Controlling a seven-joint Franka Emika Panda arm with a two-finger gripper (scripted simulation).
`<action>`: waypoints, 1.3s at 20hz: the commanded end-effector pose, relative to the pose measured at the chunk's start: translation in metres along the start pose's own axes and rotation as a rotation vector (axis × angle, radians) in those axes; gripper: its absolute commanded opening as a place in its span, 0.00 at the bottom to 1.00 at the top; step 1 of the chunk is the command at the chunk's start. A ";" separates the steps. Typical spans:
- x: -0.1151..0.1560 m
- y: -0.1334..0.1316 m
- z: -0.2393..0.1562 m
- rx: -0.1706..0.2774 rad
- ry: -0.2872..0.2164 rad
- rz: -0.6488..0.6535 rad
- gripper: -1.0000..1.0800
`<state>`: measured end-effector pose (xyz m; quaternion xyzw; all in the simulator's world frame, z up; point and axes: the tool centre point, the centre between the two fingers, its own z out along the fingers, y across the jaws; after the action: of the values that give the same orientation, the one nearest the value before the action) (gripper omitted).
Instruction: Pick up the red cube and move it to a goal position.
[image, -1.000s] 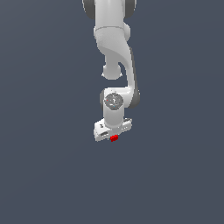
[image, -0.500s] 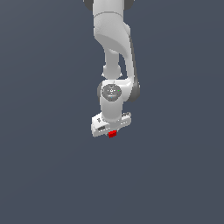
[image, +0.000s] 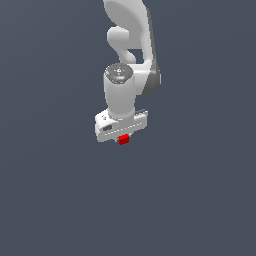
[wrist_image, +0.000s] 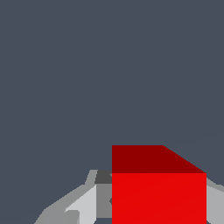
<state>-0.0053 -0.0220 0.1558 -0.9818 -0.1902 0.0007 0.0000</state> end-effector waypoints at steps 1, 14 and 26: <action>-0.006 0.004 -0.031 0.000 0.001 0.000 0.00; -0.033 0.028 -0.183 0.001 0.002 -0.001 0.00; -0.051 0.049 -0.302 0.000 0.002 0.000 0.00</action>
<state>-0.0332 -0.0835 0.4448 -0.9817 -0.1902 -0.0006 0.0003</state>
